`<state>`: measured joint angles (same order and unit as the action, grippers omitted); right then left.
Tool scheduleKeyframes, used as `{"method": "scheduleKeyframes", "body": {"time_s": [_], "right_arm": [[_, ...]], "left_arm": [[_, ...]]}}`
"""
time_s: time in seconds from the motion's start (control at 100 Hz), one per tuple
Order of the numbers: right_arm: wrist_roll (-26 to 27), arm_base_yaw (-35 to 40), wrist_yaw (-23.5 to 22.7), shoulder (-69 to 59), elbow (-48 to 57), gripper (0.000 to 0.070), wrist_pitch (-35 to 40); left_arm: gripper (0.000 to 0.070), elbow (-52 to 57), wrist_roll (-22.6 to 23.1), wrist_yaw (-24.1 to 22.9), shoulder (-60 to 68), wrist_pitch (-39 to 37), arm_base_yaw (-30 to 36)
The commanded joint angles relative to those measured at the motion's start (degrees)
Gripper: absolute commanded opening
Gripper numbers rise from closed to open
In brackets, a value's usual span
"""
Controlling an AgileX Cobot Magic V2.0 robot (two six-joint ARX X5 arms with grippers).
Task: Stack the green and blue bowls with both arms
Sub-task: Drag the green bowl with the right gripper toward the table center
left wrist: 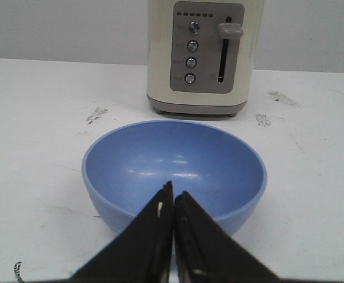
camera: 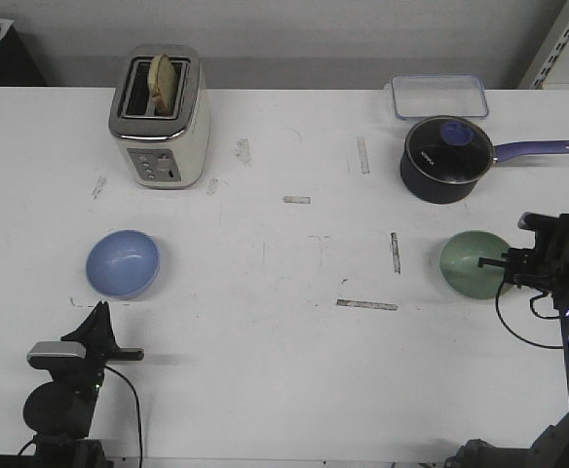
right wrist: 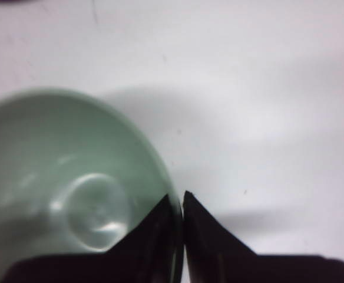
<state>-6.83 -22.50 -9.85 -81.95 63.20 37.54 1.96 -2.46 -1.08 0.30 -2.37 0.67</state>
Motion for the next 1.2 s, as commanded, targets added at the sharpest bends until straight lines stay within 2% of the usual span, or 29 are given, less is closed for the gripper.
{"method": "scheduleKeyframes", "body": {"time_s": [0.0,0.16,0.35,0.49,0.7,0.9,0.97,1.19], "right_arm": [[1.9,0.7,-1.62,1.92,3.63,0.0,0.15],[5.95,6.75,-6.64,5.07,9.29,0.0,2.8],[9.49,21.49,-9.7,5.86,12.31,0.0,3.02],[10.03,33.86,-9.66,4.15,12.0,0.0,3.23],[9.53,47.32,-9.42,-1.64,10.16,0.0,3.41],[9.49,53.68,-7.74,-9.03,9.03,0.0,2.49],[9.22,54.93,-6.38,-11.26,9.03,0.0,1.6],[8.48,56.57,-6.16,-15.28,8.98,0.0,-0.31]], "left_arm": [[0.0001,-1.2,-0.15,0.22,-0.11,-0.7,0.09],[0.0001,-1.2,-0.15,0.2,-0.11,-0.7,0.11],[0.0001,-1.2,-0.15,0.2,-0.11,-0.7,0.11],[0.0001,-1.2,-0.15,0.2,-0.11,-0.7,0.11],[0.0001,-1.2,-0.15,0.22,-0.11,-0.68,0.09],[0.0001,-1.2,-0.15,0.2,-0.11,-0.7,0.09],[0.0001,-1.2,-0.15,0.2,-0.11,-0.7,0.09],[0.0001,-1.2,-0.15,0.2,-0.11,-0.7,0.09]]}}
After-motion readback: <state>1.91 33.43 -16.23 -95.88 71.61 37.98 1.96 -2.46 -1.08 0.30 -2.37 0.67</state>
